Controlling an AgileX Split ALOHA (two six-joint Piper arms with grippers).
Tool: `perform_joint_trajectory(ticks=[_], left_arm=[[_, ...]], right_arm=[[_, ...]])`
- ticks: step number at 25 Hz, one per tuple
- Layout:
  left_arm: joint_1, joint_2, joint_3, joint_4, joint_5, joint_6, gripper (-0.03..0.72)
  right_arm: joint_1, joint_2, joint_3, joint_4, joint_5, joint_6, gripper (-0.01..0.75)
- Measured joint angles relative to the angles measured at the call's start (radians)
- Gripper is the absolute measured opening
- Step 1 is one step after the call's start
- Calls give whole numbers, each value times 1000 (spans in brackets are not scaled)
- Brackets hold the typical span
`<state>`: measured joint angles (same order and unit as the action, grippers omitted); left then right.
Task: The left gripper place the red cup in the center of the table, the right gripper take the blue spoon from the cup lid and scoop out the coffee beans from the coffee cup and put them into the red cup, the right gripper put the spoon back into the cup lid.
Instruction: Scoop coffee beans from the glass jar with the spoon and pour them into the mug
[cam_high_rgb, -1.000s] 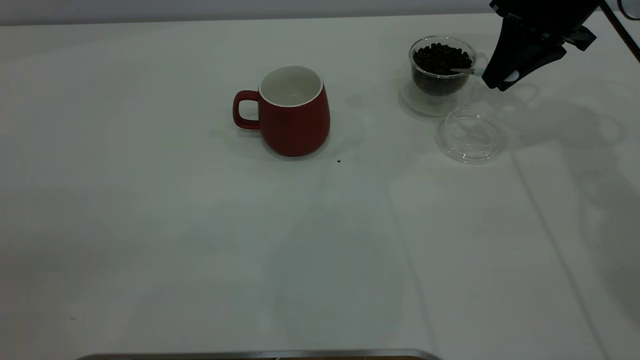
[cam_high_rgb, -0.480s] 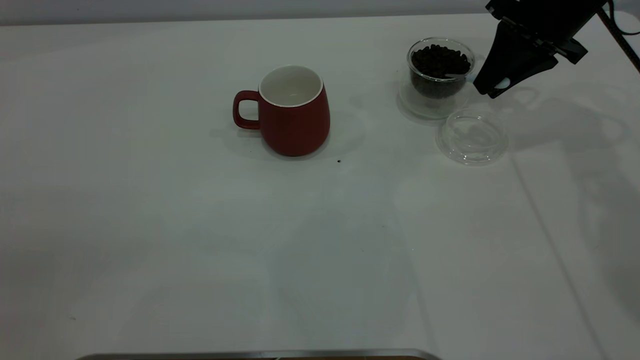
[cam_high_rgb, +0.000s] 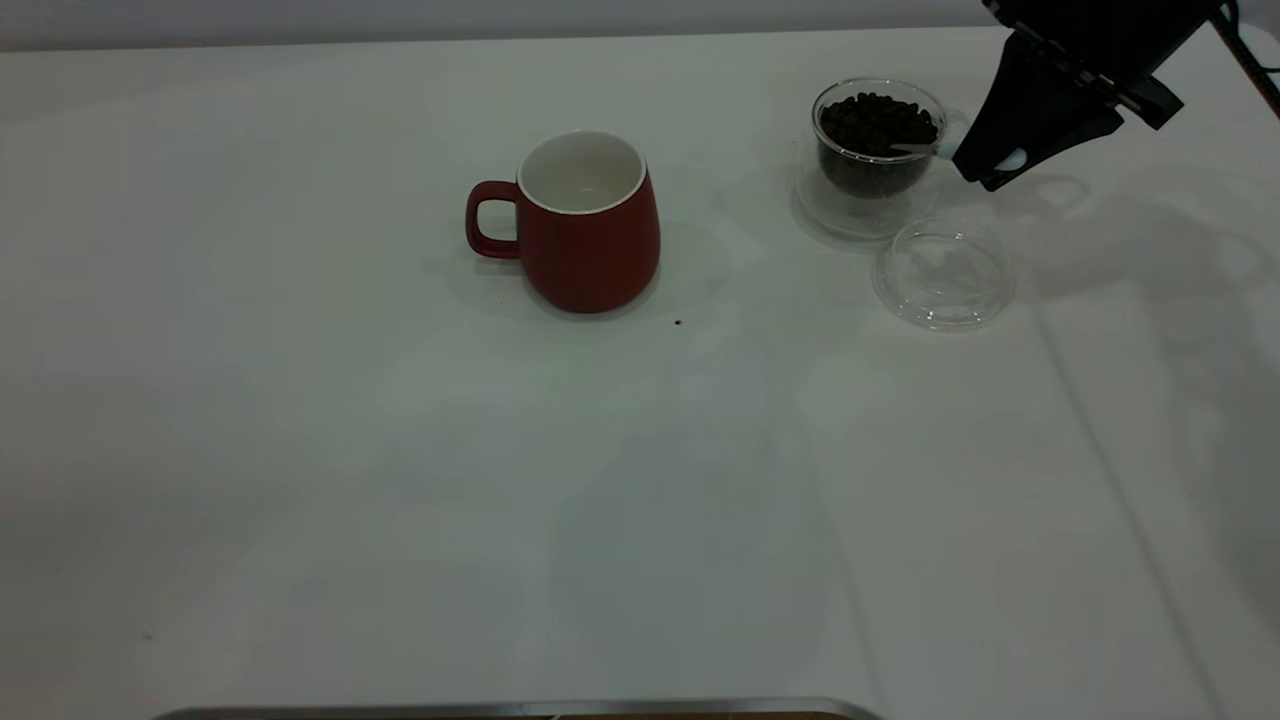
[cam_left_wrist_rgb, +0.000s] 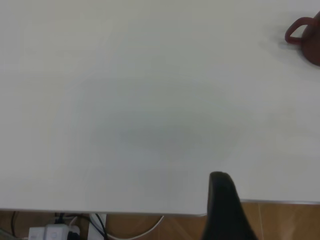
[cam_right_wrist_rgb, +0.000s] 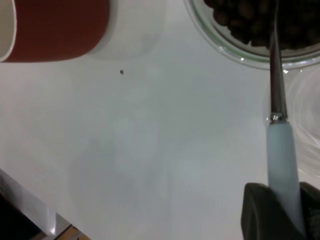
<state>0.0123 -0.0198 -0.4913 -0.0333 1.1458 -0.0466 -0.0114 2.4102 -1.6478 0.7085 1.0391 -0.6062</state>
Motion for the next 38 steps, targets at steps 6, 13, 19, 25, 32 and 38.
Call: perform_joint_trajectory(ticks=[6,13,19,25,32,38], left_arm=[[0,0,0,0,0,0,516],[0,0,0,0,0,2,516],[0,0,0,0,0,2,516],[0,0,0,-1,0,2,516],[0,0,0,-2,0,2,516],[0,0,0,-2,0,1,516]], right_arm=[[-12,0,0,17,15,-4,116],[-21,1,0,57,47,-19,116],[-22,32,0,75,57,-21,116],[-28,37,0,93,64,-27,116],[-50,38,0,117,84,-42,116],[-51,38,0,150,97,-58,116]])
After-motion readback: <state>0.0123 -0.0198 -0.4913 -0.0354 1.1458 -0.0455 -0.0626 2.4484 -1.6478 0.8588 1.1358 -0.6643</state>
